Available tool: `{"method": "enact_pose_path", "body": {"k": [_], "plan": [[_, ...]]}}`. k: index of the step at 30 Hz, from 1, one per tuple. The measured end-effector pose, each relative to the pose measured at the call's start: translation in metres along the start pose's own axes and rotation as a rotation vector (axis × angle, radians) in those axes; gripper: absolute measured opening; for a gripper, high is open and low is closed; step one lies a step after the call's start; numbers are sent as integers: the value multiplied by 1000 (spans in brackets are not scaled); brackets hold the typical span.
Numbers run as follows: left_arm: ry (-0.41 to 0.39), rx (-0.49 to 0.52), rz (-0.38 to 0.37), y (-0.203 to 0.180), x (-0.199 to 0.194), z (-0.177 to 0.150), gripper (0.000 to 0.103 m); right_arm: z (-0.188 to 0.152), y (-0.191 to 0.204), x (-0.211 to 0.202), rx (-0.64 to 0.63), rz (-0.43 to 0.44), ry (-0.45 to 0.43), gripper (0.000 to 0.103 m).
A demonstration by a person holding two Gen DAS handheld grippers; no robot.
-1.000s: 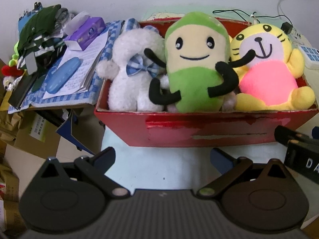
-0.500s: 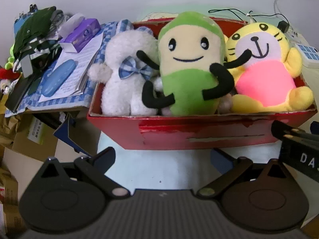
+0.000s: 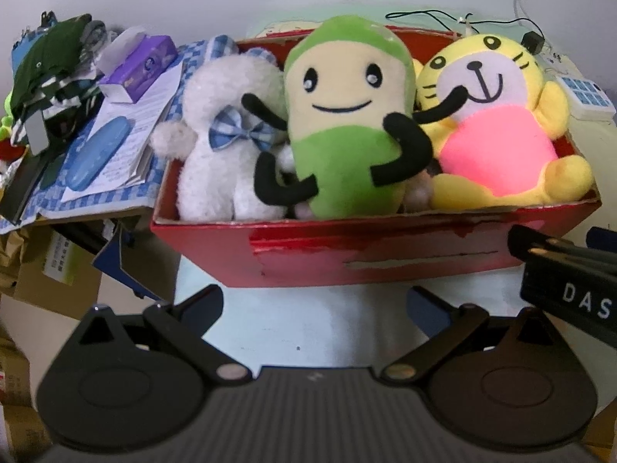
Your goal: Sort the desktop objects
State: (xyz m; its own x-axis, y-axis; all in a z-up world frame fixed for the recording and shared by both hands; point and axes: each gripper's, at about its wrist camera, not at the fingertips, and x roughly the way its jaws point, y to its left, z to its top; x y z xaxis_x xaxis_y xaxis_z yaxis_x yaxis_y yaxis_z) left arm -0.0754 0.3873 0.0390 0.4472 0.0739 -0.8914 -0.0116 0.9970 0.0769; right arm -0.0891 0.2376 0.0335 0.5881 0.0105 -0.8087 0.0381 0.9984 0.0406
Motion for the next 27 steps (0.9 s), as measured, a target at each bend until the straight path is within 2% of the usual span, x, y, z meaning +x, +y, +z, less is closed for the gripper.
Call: {"method": "enact_pose_path", "body": {"k": [12, 27], "plan": [[0, -21, -28, 2, 2, 1, 101, -1, 0, 1, -3, -14, 8, 77], [4, -17, -6, 4, 6, 2, 102, 0, 5, 3, -23, -4, 16, 77]]}}
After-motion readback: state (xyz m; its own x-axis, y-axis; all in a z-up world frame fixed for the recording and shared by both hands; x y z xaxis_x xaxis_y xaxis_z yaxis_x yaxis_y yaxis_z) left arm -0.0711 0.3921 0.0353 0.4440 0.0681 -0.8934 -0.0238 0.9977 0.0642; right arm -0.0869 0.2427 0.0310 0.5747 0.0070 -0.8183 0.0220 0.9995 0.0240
